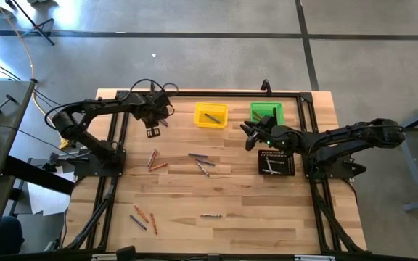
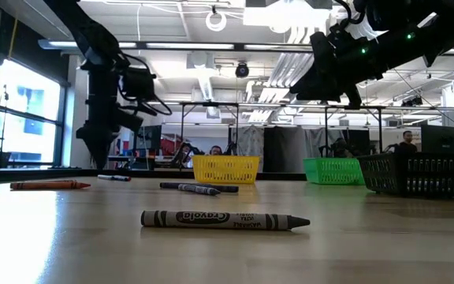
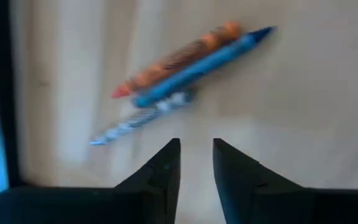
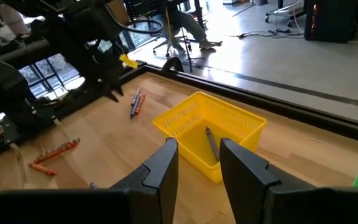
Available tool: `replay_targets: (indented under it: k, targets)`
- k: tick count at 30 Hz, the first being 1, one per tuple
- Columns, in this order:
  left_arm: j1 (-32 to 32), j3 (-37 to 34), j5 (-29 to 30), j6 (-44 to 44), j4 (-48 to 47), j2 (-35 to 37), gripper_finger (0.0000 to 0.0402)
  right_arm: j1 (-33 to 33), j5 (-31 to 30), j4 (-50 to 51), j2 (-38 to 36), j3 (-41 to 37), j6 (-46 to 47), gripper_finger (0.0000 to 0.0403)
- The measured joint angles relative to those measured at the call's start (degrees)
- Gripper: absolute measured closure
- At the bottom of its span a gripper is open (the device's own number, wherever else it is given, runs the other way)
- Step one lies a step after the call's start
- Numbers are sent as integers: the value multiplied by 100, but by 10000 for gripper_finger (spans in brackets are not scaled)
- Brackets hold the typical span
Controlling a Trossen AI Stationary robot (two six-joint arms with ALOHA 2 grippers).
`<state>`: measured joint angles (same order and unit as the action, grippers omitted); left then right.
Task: Sort crayons
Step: Put the gray crayon into the black bin
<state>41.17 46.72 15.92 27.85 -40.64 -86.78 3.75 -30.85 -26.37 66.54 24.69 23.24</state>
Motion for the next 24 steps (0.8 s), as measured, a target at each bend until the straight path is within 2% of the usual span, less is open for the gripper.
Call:
replay_targets:
  k: [4,17,24]
  targets:
    - [7,2,448,232,361,0,294,0,0,0,0,0,-126,290]
    - [6,0,435,243,299,0,219,0,0,44,0,0,-277,290]
    - [6,0,787,-19,553,0,214,0,0,55,0,0,-275,290]
